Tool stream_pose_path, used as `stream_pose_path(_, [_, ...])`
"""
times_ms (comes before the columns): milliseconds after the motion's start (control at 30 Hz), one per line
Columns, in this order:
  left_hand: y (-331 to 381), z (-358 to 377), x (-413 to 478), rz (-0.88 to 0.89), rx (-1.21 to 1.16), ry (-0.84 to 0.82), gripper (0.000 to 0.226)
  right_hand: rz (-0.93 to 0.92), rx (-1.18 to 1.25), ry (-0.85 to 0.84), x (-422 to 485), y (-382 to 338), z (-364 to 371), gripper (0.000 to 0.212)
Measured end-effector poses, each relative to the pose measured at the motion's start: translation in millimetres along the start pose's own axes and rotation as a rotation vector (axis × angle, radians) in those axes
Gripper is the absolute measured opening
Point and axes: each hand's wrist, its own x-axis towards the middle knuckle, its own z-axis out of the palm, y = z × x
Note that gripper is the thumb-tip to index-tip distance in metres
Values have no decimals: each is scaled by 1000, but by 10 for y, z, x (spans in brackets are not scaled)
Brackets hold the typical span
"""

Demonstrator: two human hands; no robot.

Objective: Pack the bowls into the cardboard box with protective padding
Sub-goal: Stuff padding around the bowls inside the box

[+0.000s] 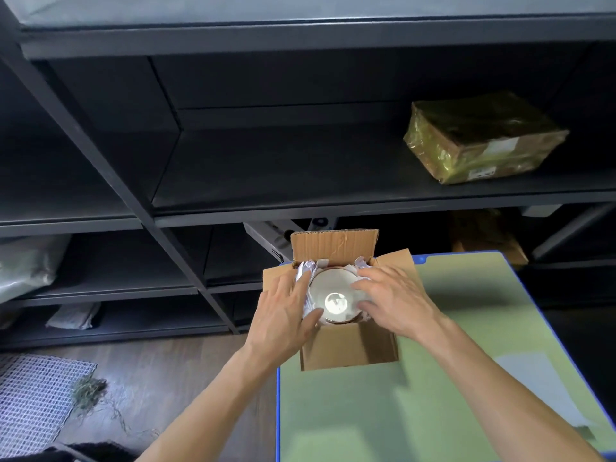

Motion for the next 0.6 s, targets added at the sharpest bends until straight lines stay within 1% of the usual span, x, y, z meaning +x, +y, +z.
stream_pose_path(100, [56,-42,40,-41,9,17,66,42,10,62,-133,180,-101,27])
stream_pose_path(167, [78,-49,26,-155,-5,-4,60,59,-8,73,-223,297,-132,26])
stream_pose_path(200, [94,-42,16,-212,-15,-25,58,65,-10,67,-263,347,-133,22])
stream_pose_path(267, [139,-6,-6,-270,-21,-59,60,96,0,37,-330,417,-107,12])
stream_pose_path(300, [163,20,-8,-283,-35,-65,61,108,1,33,-354,447,-91,12])
stream_pose_path(400, [223,82,5,-379,-110,-71,64,110,37,26,-397,512,-76,22])
stream_pose_path(467, [244,106,8,-455,-120,-69,67,120,79,-20,-396,507,-105,25])
stream_pose_path(533, [266,108,13,-508,-114,-62,70,107,111,-39,-390,489,-117,17])
stream_pose_path(600, [300,87,14,-523,-55,-45,68,82,148,12,-381,466,-128,8])
